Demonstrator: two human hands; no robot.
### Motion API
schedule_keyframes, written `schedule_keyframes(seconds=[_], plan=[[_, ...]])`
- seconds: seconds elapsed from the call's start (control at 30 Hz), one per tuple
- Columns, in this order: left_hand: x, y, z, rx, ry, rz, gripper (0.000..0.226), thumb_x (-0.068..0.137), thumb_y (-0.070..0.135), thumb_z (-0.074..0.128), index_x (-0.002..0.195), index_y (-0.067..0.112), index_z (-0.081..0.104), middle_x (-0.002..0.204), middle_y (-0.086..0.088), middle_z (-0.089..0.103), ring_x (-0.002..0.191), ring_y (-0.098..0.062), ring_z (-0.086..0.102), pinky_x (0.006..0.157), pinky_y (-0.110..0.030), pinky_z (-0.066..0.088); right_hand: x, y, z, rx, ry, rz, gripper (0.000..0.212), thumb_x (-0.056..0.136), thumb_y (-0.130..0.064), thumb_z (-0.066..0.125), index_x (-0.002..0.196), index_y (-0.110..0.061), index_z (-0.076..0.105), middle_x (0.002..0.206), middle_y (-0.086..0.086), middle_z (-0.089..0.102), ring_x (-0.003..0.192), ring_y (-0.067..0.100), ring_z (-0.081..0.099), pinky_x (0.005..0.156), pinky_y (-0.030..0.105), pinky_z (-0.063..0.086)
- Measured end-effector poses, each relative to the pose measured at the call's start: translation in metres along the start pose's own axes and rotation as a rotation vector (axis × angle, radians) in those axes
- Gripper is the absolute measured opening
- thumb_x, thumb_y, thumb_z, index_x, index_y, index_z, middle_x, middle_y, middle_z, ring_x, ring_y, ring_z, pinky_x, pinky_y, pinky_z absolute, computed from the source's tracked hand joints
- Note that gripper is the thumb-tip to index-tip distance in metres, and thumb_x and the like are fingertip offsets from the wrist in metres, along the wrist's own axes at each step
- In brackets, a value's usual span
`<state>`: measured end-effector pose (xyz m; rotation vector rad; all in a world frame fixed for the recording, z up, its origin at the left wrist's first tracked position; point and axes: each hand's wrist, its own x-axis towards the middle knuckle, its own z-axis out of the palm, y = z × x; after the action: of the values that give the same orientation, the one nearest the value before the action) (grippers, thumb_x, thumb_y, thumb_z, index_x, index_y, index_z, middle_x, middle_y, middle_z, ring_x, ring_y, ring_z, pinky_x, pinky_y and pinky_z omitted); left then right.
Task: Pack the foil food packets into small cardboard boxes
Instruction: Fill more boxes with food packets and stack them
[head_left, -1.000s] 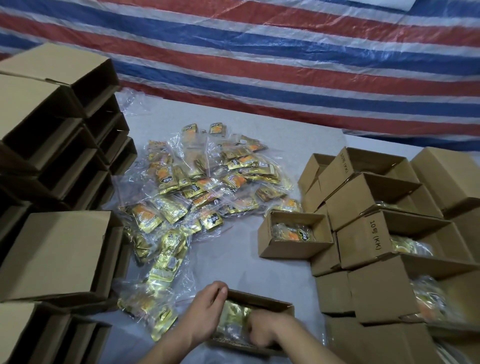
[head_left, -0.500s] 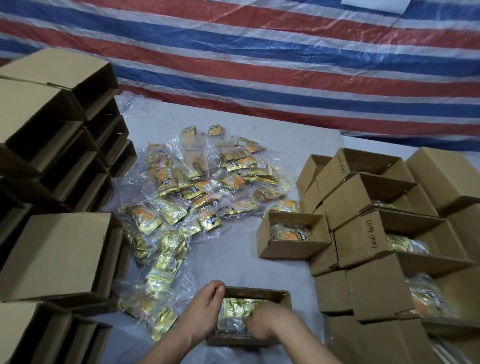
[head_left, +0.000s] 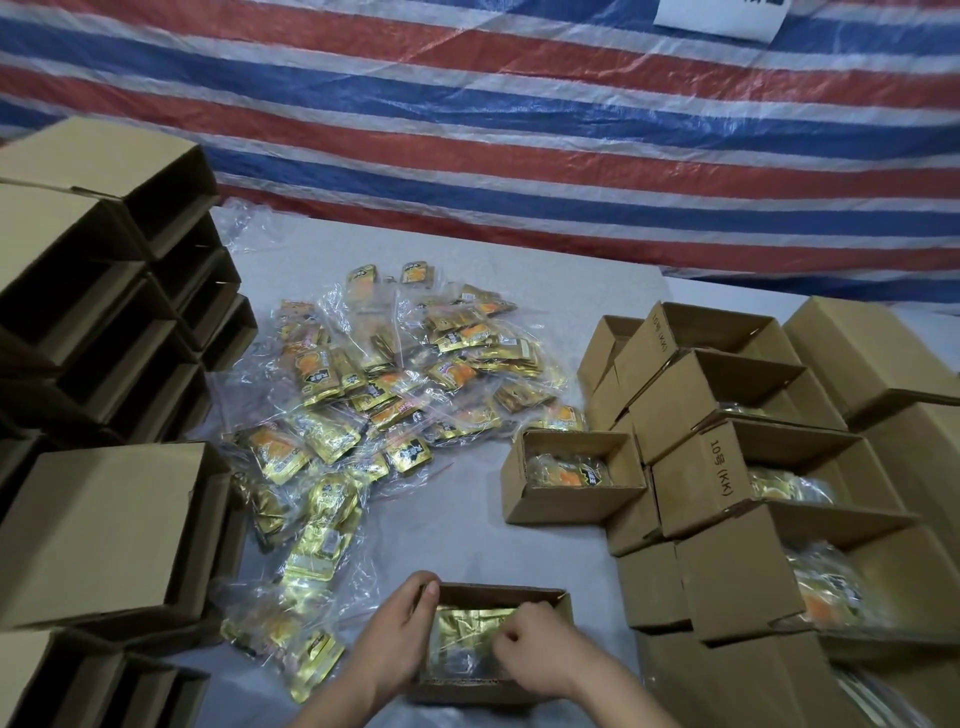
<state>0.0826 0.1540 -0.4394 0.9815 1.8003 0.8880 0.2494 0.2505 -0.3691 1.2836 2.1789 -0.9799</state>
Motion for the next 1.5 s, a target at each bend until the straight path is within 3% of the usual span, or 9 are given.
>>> schedule_keyframes(seconds=[0.1,0.2,0.37,0.57,0.7,0.9,1.07,1.27,1.5], plan=[[0.002,0.001,0.005,0.004,0.01,-0.003,0.015,0.101,0.044,0.04,0.097,0.042,0.054,0.081,0.004,0.064,0.073,0.0,0.06,0.072,-0.017,0.046,-0.012,0.014,0.0,0.06,0.362,-0.071,0.024,0.094,-0.033,0.047,0.079,-0.021,0.061,0.087,-0.004,0.061,0.087,0.016,0.058,0.076,0.029,0.045],[0.005,0.002,0.012,0.009,0.021,-0.032,0.012,0.1,0.048,0.041,0.099,0.047,0.053,0.085,0.006,0.066,0.079,0.002,0.061,0.075,-0.018,0.047,-0.02,0.03,0.011,0.164,0.668,0.001,0.028,0.097,-0.03,0.051,0.122,-0.022,0.057,0.116,-0.012,0.051,0.11,0.008,0.048,0.095,0.021,0.041],[0.012,0.012,0.039,-0.015,0.075,-0.138,0.032,0.097,0.049,0.048,0.125,0.034,0.053,0.121,0.004,0.063,0.11,-0.01,0.059,0.089,-0.025,0.041,-0.016,0.046,0.027,0.46,0.523,0.349,0.069,0.101,-0.028,0.049,0.157,-0.014,0.011,0.152,0.004,0.039,0.128,0.02,0.051,0.101,0.03,0.044],[0.03,0.029,0.07,0.005,0.081,-0.176,0.054,0.098,0.051,0.043,0.14,0.018,0.041,0.104,0.007,0.061,0.098,-0.016,0.056,0.082,-0.024,0.035,-0.01,0.075,0.015,0.544,0.649,0.437,0.044,0.103,-0.019,0.043,0.146,-0.013,0.037,0.136,0.006,0.057,0.114,0.023,0.061,0.076,0.025,0.042],[0.051,0.044,0.084,-0.026,0.05,-0.189,0.064,0.098,0.053,0.04,0.148,0.015,0.031,0.127,-0.002,0.059,0.113,-0.022,0.055,0.088,-0.027,0.036,-0.001,0.093,0.003,0.516,0.656,0.466,0.03,0.1,-0.015,0.046,0.129,-0.012,0.051,0.122,0.01,0.063,0.106,0.028,0.064,0.075,0.03,0.045],[0.088,0.07,0.1,-0.085,0.06,-0.191,0.075,0.097,0.054,0.042,0.155,0.015,0.014,0.158,-0.008,0.029,0.143,-0.028,0.033,0.112,-0.035,0.029,0.022,0.11,-0.031,0.439,0.695,0.466,0.042,0.099,-0.011,0.044,0.141,-0.008,0.044,0.135,0.011,0.058,0.116,0.03,0.061,0.086,0.032,0.049],[0.112,0.081,0.103,-0.118,0.079,-0.17,0.073,0.098,0.052,0.041,0.155,0.016,0.015,0.158,-0.011,0.028,0.143,-0.03,0.032,0.116,-0.039,0.029,0.033,0.101,-0.042,0.361,0.849,0.437,0.045,0.101,-0.011,0.044,0.145,-0.005,0.044,0.138,0.01,0.057,0.119,0.026,0.059,0.093,0.033,0.051],[0.125,0.085,0.103,-0.123,0.107,-0.183,0.066,0.1,0.05,0.038,0.153,0.013,0.024,0.152,-0.012,0.04,0.138,-0.029,0.04,0.112,-0.038,0.033,0.043,0.09,-0.043,0.192,0.839,0.4,0.055,0.103,-0.025,0.039,0.154,-0.005,0.03,0.16,0.009,0.029,0.144,0.022,0.033,0.119,0.03,0.027],[0.134,0.095,0.102,-0.073,0.101,-0.13,0.043,0.103,0.042,0.036,0.131,0.013,0.053,0.128,-0.008,0.062,0.117,-0.025,0.055,0.087,-0.027,0.037,0.051,0.092,-0.041,0.14,0.83,0.37,0.051,0.105,-0.024,0.034,0.154,-0.007,0.031,0.164,0.007,0.019,0.151,0.02,0.017,0.122,0.029,0.008]])
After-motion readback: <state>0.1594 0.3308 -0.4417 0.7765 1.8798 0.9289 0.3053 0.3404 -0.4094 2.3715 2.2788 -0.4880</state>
